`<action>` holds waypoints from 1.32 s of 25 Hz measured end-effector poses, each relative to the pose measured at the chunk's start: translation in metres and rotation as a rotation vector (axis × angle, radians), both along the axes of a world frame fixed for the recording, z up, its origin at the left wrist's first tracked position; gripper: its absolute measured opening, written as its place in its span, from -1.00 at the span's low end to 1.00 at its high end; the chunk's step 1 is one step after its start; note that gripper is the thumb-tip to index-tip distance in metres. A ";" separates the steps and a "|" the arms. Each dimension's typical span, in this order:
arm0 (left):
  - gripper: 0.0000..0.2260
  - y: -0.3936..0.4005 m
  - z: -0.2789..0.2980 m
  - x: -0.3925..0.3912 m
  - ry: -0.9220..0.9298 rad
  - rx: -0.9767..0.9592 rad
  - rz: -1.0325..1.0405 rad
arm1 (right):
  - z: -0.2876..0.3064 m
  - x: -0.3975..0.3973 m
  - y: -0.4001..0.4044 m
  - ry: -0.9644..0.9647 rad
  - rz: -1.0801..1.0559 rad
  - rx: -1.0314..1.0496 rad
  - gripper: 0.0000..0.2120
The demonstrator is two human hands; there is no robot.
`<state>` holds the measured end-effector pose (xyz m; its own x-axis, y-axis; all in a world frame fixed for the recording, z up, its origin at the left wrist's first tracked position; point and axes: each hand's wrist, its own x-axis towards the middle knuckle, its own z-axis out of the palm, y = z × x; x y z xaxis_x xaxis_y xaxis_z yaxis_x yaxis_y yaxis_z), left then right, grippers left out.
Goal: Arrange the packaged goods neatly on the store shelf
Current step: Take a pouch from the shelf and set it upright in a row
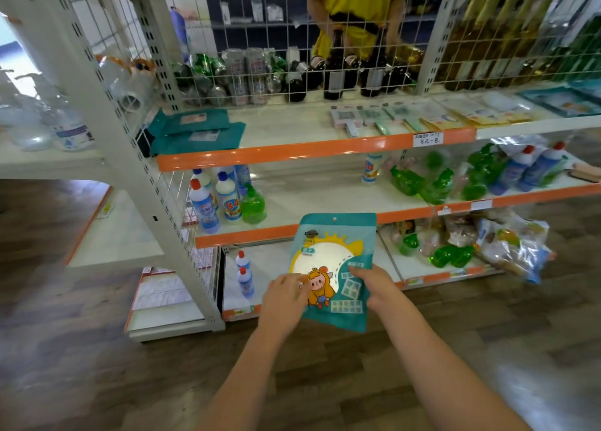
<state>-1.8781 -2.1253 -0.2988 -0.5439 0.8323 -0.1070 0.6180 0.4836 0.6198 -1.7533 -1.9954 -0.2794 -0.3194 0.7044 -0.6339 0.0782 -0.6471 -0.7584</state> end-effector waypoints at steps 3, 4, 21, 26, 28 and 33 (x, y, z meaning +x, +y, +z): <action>-0.64 0.028 0.012 -0.013 0.040 0.049 0.015 | 0.008 0.027 0.021 0.024 -0.044 0.027 -0.93; -0.64 0.039 0.016 -0.013 0.056 0.066 0.004 | 0.009 0.036 0.027 0.025 -0.063 0.034 -0.93; -0.70 0.250 0.039 0.133 0.285 -0.017 -0.468 | 0.025 0.244 0.156 0.057 -0.368 0.010 -0.96; -0.70 0.323 0.042 0.198 0.345 -0.018 -0.602 | 0.031 0.321 0.189 0.061 -0.463 0.019 -0.97; -0.71 0.350 0.047 0.222 0.358 -0.006 -0.648 | 0.036 0.349 0.205 0.056 -0.505 0.035 -0.96; -0.71 0.419 0.062 0.269 0.422 0.050 -0.782 | 0.048 0.399 0.241 0.078 -0.623 0.056 -0.95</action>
